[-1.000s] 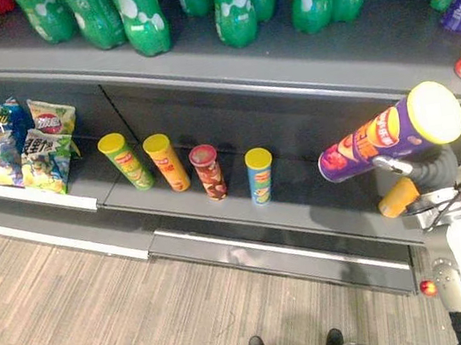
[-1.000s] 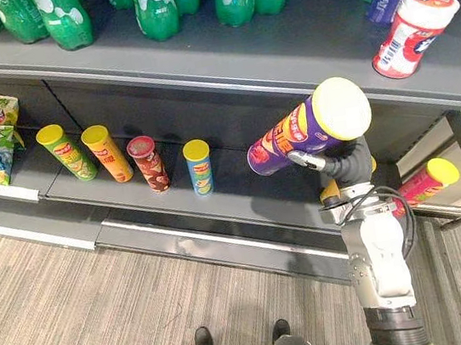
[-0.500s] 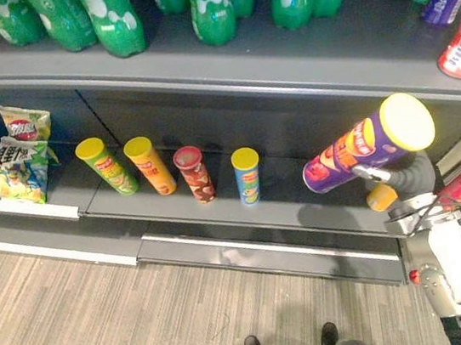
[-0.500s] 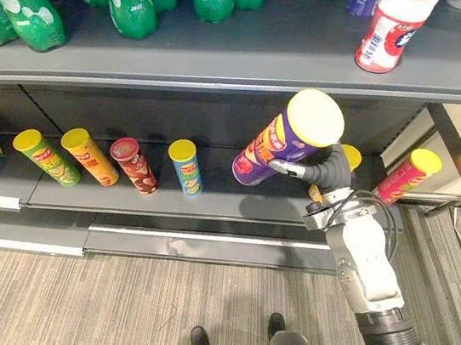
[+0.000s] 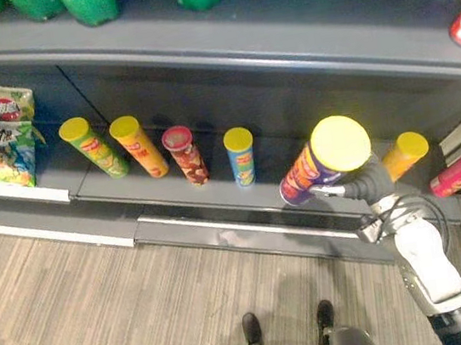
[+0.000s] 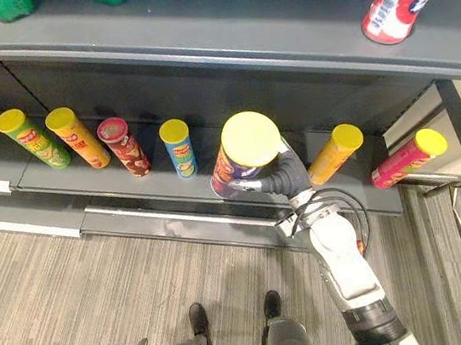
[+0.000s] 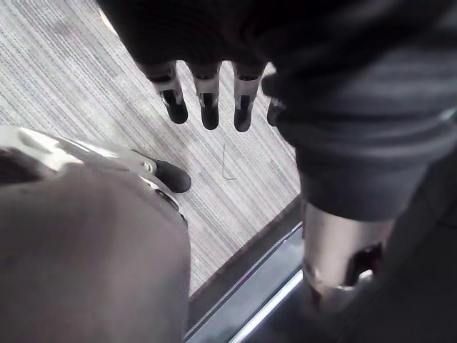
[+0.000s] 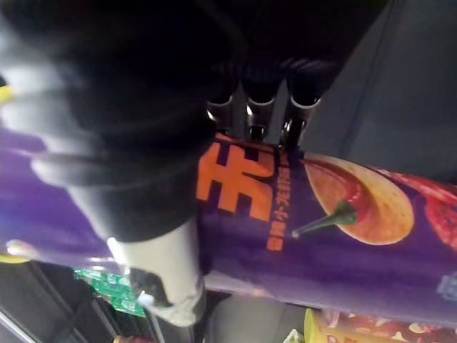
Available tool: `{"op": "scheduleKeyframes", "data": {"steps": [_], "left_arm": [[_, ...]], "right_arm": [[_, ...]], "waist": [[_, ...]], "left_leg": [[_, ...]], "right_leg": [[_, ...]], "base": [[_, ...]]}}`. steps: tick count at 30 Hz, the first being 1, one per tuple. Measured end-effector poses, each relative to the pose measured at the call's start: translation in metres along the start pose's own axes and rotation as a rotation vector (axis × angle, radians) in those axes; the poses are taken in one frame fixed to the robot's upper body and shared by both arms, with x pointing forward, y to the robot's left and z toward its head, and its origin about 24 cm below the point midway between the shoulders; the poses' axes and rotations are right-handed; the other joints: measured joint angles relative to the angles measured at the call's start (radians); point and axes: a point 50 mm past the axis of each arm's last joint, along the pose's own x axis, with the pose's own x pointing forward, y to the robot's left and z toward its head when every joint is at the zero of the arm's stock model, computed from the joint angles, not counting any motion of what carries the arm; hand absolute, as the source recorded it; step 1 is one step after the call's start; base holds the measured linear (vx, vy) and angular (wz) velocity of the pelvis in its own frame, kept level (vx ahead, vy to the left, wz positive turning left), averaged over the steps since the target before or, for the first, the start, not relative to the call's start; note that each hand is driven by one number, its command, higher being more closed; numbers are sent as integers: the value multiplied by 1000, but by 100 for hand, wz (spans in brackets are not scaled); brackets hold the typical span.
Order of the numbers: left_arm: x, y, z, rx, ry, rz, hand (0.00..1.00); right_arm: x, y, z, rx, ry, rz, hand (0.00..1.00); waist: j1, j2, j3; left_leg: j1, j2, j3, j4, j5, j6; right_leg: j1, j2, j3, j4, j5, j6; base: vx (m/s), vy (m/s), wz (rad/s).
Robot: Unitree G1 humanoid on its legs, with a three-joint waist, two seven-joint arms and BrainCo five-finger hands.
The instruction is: Put the gum and the chips on the shelf.
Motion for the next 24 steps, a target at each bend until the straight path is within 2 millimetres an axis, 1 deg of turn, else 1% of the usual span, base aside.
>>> {"op": "scheduleKeyframes", "data": {"steps": [4, 6, 7, 9, 12, 16, 20, 24], "left_arm": [[2, -6, 4, 20, -6, -24, 0], [5, -12, 7, 30, -9, -50, 0], [5, -14, 8, 35, -9, -57, 0], [6, -20, 11, 23, -20, -80, 0], [6, -25, 14, 24, -34, -101, 0], [6, -34, 16, 44, -44, -139, 0], [6, -38, 14, 54, -33, -153, 0], [6, -47, 17, 67, -37, -195, 0]], "right_arm": [[10, -5, -9, -66, 26, -55, 100], [18, -10, -19, -98, 56, -90, 100], [20, -12, -22, -109, 66, -102, 100], [27, -22, -29, -146, 90, -153, 100], [37, -32, -29, -185, 66, -231, 100], [47, -53, -29, -212, 50, -377, 100], [58, -70, -31, -246, 59, -457, 100], [69, -92, -23, -288, 46, -536, 100]], "waist": [[0, 16, 30], [17, 27, 48], [19, 30, 55], [24, 45, 74], [28, 55, 92], [49, 81, 119], [49, 103, 140], [65, 131, 170]], "left_leg": [[-18, -1, -22, 0, 12, 0], [-36, 0, -25, 0, 22, 1], [-36, 0, -26, 0, 23, 1], [-44, -2, -44, 0, 30, 0], [-59, -2, -50, 5, 43, 4], [-65, -3, -56, 6, 52, 6], [-72, -5, -74, 6, 58, 5], [-90, -5, -77, 6, 67, 6]], "right_leg": [[-6, -1, -16, 0, 0, 0], [-21, -1, -20, 2, 0, 0], [-21, -2, -21, 3, 0, 0], [-21, -3, -34, 5, 0, 0], [-32, -4, -46, 7, 1, -1], [-34, -5, -53, 7, 1, -1], [-35, -9, -67, 9, 1, -1], [-56, -11, -72, 23, 1, -1]], "base": [[-29, -8, 15], [-22, -7, 6], [-24, -7, 10], [-14, 1, 18], [7, 4, 14], [11, 5, 4], [13, 12, 11], [-3, 13, 4]]}}
